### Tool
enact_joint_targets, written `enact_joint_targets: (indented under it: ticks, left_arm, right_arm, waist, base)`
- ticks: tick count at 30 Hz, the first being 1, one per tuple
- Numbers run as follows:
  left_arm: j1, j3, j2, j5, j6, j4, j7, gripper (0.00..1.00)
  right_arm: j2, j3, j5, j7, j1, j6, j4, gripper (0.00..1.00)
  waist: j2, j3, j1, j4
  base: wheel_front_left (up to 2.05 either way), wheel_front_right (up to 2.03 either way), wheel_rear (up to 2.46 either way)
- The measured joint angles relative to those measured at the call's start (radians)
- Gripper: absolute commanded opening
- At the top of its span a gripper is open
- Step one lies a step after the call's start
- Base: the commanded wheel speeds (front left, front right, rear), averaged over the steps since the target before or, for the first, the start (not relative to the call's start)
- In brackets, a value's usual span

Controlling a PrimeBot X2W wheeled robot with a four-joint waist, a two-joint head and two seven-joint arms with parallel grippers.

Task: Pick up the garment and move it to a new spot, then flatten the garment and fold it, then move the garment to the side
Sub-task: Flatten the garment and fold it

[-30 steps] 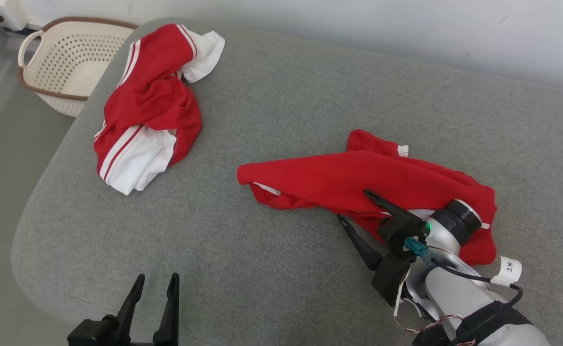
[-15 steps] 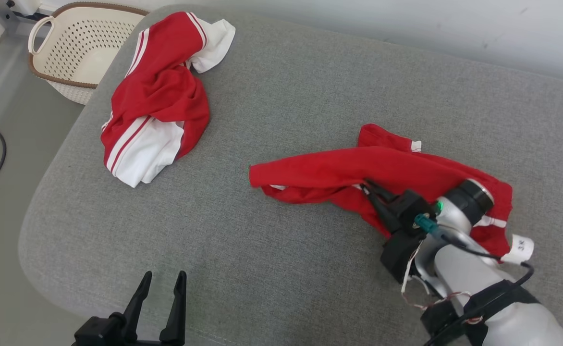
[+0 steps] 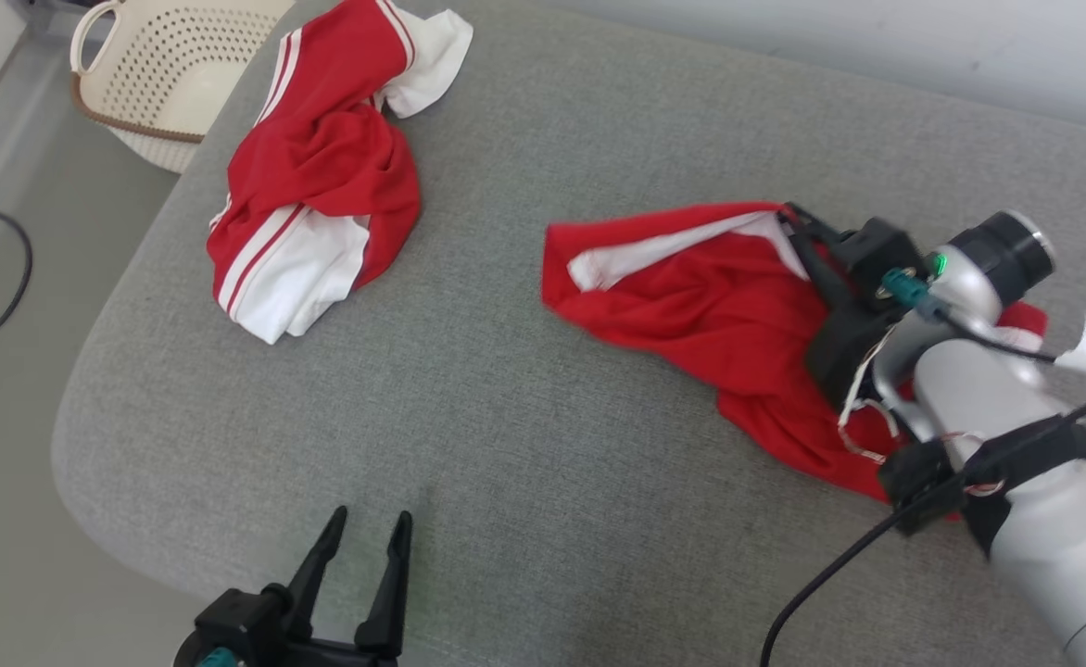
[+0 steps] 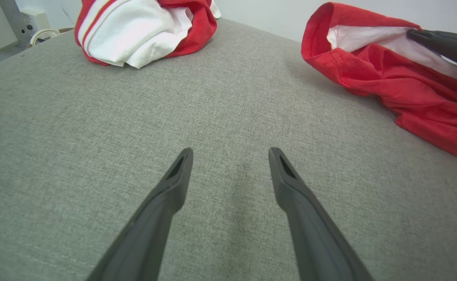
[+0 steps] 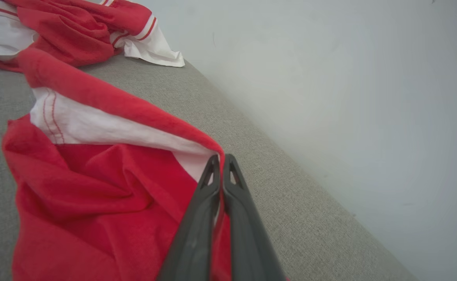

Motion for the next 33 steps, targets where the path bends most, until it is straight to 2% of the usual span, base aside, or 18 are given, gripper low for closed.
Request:
enact_joint_targets:
  ticks: [3,4,5,6,10,14,20,24,33]
  left_arm:
    - [-0.004,-0.027,-0.001,-0.009,0.001,-0.001,0.0,1.0]
    - [-0.008,-0.034,0.0,-0.012,0.002,-0.002,0.0,1.0]
    - [-0.014,-0.04,-0.001,-0.017,0.005,-0.002,0.0,1.0]
    - [-0.017,-0.043,0.0,-0.019,0.008,-0.002,0.0,1.0]
    - [-0.02,-0.053,0.0,-0.032,0.013,-0.005,0.0,1.0]
    - [-0.021,-0.05,0.0,-0.031,0.019,-0.007,0.0,1.0]
    - [-0.025,-0.04,-0.001,-0.025,0.019,-0.007,0.0,1.0]
    - [-0.025,-0.024,-0.001,0.0,0.018,-0.007,0.0,1.0]
    - [-0.007,0.044,-0.001,0.063,0.017,0.002,0.0,1.0]
  right_arm:
    - [-0.026,0.019,0.016,0.006,-0.045,0.0,0.051,0.0]
    - [-0.032,0.023,0.02,0.01,-0.059,0.0,0.068,0.1]
    - [-0.036,0.025,0.027,0.012,-0.073,0.0,0.085,0.33]
    - [-0.04,0.025,0.036,0.012,-0.088,0.0,0.101,1.0]
    - [-0.053,0.013,0.03,0.005,-0.15,0.0,0.166,1.0]
    - [-0.051,-0.063,0.005,-0.029,-0.197,0.0,0.207,1.0]
    - [-0.025,-0.169,-0.004,-0.059,-0.184,0.0,0.214,1.0]
    - [-0.017,-0.241,-0.001,-0.064,-0.106,0.0,0.158,1.0]
    - [0.051,-0.423,0.002,-0.067,0.21,0.0,-0.113,1.0]
  waist:
    - [0.0,0.015,0.0,0.016]
    - [0.0,0.02,0.0,0.022]
    - [0.0,0.026,0.0,0.027]
    - [0.0,0.032,0.0,0.032]
    - [0.0001,0.056,0.0001,0.049]
    - [0.0001,0.069,0.0001,0.052]
    - [0.0,0.058,0.0001,0.029]
    - [0.0,0.038,0.0,-0.007]
    - [-0.0001,-0.025,-0.0001,-0.116]
  base:
    - [0.0,0.0,0.0]
    - [0.0,0.0,0.0]
    - [0.0,0.0,0.0]
    - [0.0,0.0,0.0]
    - [0.0,0.0,0.0]
    - [0.0,0.0,0.0]
    - [0.0,0.0,0.0]
    - [0.0,0.0,0.0]
    - [0.0,0.0,0.0]
